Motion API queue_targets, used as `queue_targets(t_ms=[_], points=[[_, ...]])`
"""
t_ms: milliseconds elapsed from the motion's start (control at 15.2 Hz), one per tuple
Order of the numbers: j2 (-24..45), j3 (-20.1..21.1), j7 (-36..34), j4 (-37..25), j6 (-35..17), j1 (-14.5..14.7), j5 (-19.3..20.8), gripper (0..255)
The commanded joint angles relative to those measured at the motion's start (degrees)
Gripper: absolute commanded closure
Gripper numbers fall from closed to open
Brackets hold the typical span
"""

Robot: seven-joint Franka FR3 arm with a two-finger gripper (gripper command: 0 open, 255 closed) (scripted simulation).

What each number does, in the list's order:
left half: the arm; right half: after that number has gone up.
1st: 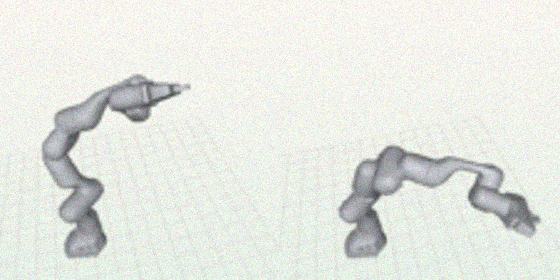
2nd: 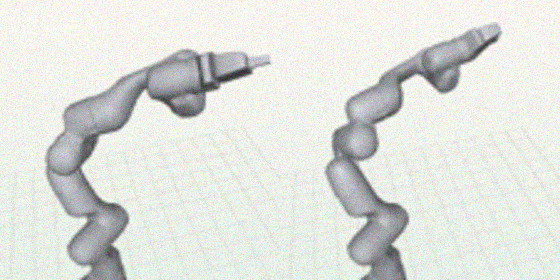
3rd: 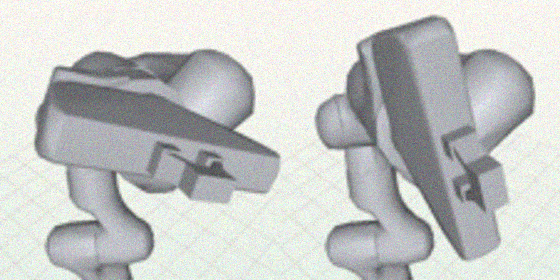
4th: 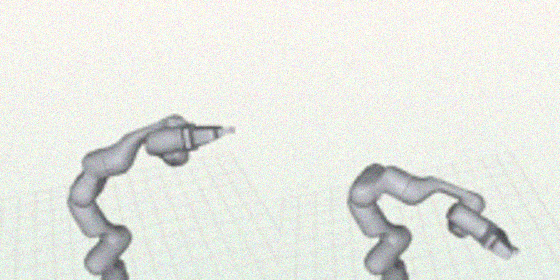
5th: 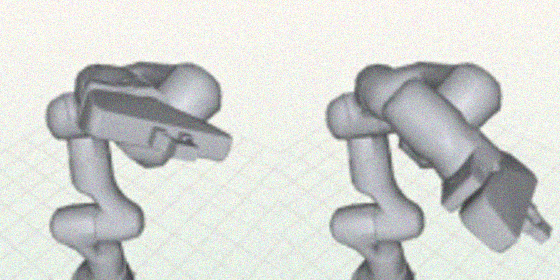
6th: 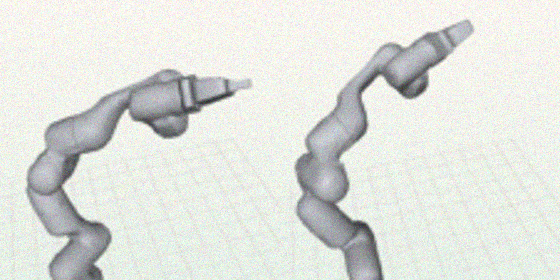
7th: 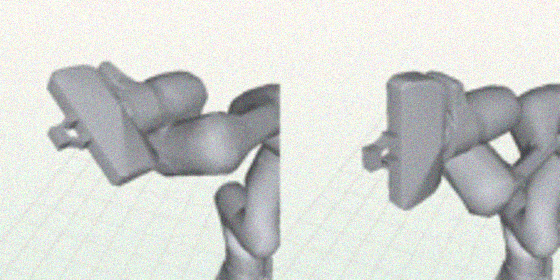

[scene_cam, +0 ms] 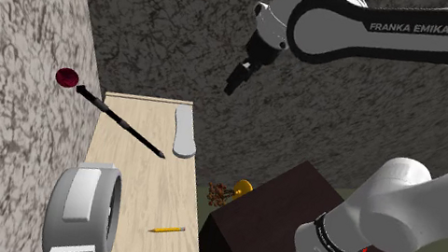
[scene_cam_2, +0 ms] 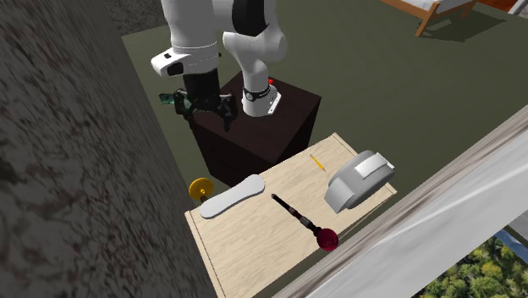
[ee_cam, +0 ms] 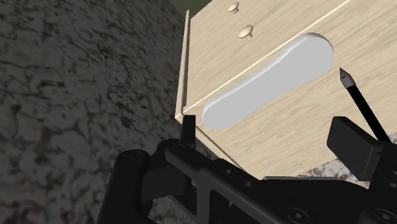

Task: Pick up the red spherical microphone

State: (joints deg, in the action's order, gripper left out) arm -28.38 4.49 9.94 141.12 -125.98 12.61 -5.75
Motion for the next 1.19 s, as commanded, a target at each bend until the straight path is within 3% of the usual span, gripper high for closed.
queue_targets(t_ms=[0, 594, 1122], points=[[2.15, 0.40, 2.03, 0.21, -4.03, 1.89, -1.56, 0], [14.01, 1.61, 13.78, -2.10, -20.06, 10.41, -9.71, 0], [24.45, 3.25, 28.33, -7.13, -30.73, 17.92, -20.36, 0]])
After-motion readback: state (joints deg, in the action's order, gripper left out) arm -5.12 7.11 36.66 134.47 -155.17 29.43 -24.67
